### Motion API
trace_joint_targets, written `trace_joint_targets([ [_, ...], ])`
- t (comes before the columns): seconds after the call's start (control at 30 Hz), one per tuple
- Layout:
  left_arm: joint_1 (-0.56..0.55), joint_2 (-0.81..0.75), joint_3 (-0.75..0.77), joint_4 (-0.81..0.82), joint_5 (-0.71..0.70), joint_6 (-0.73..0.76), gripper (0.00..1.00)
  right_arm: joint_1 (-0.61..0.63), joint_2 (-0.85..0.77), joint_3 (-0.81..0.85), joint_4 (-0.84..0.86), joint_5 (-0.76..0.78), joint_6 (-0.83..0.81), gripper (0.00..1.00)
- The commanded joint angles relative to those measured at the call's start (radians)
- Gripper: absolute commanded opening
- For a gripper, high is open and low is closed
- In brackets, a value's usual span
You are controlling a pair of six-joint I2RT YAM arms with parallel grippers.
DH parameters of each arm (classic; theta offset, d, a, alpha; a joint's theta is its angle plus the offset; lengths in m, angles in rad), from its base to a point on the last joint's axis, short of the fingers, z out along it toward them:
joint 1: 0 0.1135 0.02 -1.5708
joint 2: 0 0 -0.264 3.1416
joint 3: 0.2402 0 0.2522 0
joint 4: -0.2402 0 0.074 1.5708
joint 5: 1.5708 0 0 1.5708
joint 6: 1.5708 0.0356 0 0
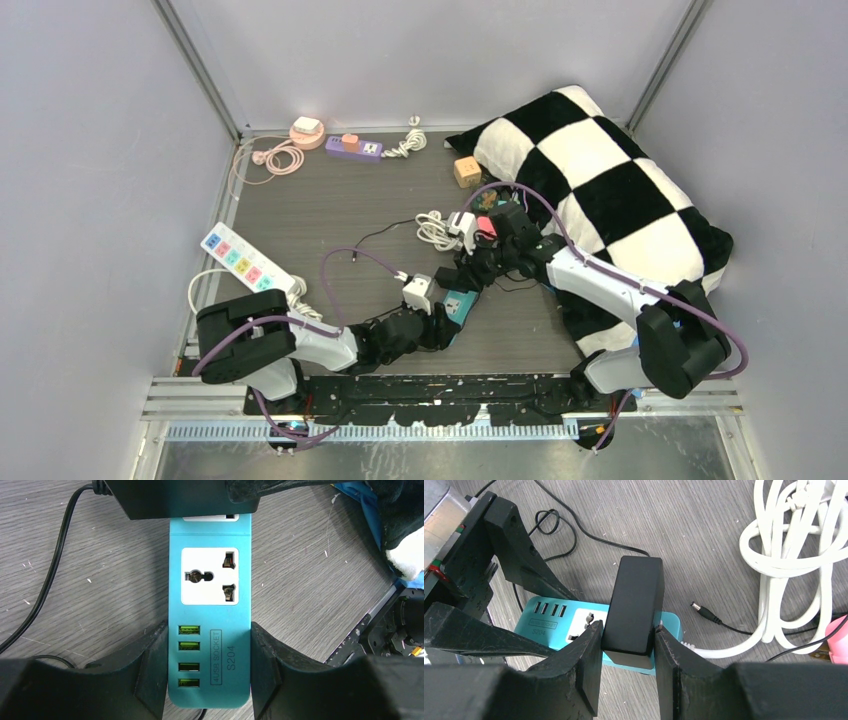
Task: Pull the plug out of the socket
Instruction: Remove the plug from the socket.
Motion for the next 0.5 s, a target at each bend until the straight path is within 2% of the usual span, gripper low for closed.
trace_joint_targets([
  [0.0, 0.028, 0.022, -0.003, -0.025, -0.116, 0.009, 0.0, -0.005, -0.039, 0.032, -0.011, -0.23, 0.119, 0.01],
  [0.13, 0.028, 0.016, -0.01, -0.022, -0.118, 0.009, 0.0, -0.012, -0.044, 0.021, -0.001, -0.232, 0.118, 0.01],
  [0.47, 0.028, 0.016, -0.007, -0.026, -0.129, 0.01, 0.0, 0.109, -0.051, 0.023, -0.055, -0.235, 0.013, 0.01],
])
